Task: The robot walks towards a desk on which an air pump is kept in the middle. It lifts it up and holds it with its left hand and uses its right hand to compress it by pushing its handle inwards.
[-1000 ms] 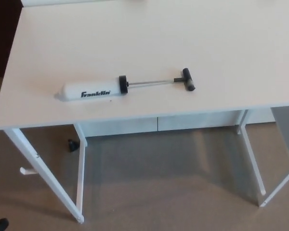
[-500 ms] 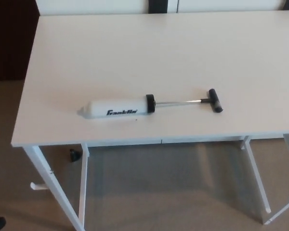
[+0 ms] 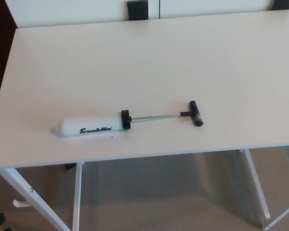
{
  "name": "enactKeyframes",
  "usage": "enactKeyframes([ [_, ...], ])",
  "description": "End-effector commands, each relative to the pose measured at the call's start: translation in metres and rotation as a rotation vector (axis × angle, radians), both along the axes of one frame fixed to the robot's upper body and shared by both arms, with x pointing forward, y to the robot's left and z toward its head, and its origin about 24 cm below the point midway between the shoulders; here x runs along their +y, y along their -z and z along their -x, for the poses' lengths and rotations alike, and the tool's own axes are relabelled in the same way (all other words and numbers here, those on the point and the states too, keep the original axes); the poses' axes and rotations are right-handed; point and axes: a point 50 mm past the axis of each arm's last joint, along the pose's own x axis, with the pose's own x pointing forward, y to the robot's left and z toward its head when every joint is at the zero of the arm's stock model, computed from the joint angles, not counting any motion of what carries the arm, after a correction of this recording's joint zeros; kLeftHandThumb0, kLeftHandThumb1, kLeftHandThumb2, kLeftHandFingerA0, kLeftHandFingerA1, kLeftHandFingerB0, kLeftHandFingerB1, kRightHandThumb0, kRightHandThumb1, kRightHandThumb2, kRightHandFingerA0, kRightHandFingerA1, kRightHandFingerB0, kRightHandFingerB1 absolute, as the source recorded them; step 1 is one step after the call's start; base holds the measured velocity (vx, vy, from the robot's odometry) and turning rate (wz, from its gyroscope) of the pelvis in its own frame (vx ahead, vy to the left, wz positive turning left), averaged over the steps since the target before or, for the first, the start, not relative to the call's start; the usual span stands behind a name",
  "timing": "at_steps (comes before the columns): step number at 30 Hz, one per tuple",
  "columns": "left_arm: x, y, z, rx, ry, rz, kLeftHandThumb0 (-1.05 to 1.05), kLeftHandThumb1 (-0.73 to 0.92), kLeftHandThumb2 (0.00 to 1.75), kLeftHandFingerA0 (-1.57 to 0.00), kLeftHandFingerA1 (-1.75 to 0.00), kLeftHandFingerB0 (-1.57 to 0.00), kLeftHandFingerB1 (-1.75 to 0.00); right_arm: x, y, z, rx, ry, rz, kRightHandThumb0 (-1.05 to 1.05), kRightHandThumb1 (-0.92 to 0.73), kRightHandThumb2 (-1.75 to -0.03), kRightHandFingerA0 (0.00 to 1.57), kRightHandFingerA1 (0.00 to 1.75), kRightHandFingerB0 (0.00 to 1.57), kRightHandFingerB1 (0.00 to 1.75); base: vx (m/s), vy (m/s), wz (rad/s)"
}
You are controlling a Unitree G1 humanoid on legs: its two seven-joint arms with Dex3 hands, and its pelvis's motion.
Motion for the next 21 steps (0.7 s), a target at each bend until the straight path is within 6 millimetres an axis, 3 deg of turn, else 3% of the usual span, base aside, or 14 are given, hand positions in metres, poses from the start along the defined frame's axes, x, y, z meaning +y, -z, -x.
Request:
enactKeyframes([
  [1,0.005,-0.002,0.002,0.032,-0.008,-0.017,-0.25,0.74,0.62,-0.45,-0.39,-0.33,-0.34,-0.001,0.000,0.001,-0.011,0.011,0.003,-0.29,-0.70,-0.60,0.61,0.44,0.43,0.37,0.02,0.125,-0.04],
  [9,0.006,-0.002,0.000,0.034,-0.003,-0.024,-0.27,0.73,0.62,-0.45,-0.38,-0.33,-0.34,-0.001,0.000,0.002,-0.007,0.011,0.007,-0.29,-0.69,-0.60,0.61,0.43,0.43,0.37,0.05,0.182,-0.02],
  [17,0.007,-0.005,0.002,0.043,-0.015,-0.020,-0.25,0.76,0.64,-0.40,-0.37,-0.28,-0.33,-0.001,-0.001,0.002,-0.011,0.010,0.016,-0.29,-0.69,-0.60,0.61,0.44,0.45,0.38,0.02,0.007,0.03],
  [21,0.014,-0.018,0.012,0.012,-0.107,0.036,-0.25,0.75,0.62,-0.37,-0.37,-0.33,-0.34,-0.002,0.000,0.001,-0.014,-0.011,0.030,-0.31,-0.69,-0.60,0.61,0.44,0.46,0.38,0.00,0.000,0.00],
])
